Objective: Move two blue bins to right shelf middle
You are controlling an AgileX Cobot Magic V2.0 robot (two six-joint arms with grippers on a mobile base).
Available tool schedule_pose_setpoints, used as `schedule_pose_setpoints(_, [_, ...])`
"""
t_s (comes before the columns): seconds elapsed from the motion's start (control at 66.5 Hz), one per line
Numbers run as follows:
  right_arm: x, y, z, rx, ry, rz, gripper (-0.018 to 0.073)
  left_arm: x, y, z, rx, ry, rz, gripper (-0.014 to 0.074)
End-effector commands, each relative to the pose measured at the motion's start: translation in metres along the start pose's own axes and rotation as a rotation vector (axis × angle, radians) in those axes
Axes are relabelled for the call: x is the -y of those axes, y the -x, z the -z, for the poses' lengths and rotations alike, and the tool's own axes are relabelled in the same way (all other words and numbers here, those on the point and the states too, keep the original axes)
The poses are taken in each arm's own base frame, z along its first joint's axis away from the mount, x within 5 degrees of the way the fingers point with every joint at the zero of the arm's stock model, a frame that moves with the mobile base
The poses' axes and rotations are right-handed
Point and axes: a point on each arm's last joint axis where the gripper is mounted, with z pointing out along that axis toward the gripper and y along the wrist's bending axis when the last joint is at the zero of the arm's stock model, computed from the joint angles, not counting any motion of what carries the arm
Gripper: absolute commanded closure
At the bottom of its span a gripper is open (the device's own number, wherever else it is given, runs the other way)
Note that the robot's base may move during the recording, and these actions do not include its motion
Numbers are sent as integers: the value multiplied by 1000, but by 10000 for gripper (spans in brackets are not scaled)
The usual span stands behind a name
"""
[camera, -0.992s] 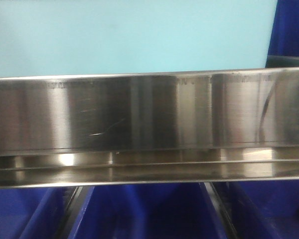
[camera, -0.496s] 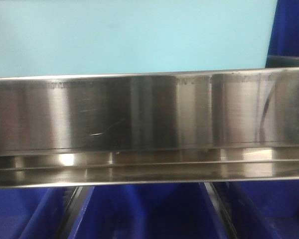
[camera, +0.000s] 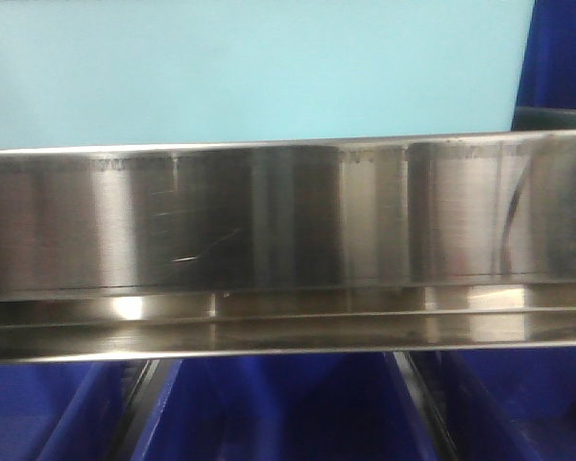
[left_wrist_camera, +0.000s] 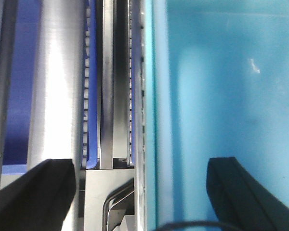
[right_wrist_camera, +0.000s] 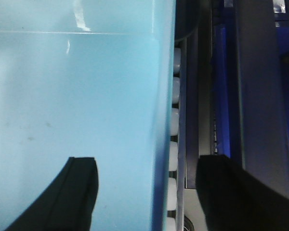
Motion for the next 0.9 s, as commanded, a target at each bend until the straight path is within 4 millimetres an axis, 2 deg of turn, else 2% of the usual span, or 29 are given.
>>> schedule_pose_setpoints(0.0, [1, 0, 2, 15, -1, 11, 231, 0, -1, 2, 4, -16, 1, 143])
schedule_pose_setpoints(0.481, [1, 0, 2, 15, -1, 11, 231, 0, -1, 1, -1, -15, -15, 145])
schedule_pose_setpoints(0.571, [0, 0, 0, 11, -3, 11, 232, 1, -2, 0, -5, -15, -17, 188])
schedule_pose_setpoints(0.617, [0, 1, -2, 7, -5, 12, 248, 1, -2, 0, -5, -15, -18, 241])
schedule_pose_setpoints(0.692, [-1, 1, -6, -3, -10, 13, 304, 1, -2, 0, -5, -15, -18, 330])
schedule_pose_setpoints(0.752, [-1, 1, -8, -6, -12, 14, 395, 1, -2, 0, -5, -15, -18, 428])
schedule_pose_setpoints(0.887, [-2, 1, -9, -10, -14, 15, 659, 1, -2, 0, -5, -15, -18, 616])
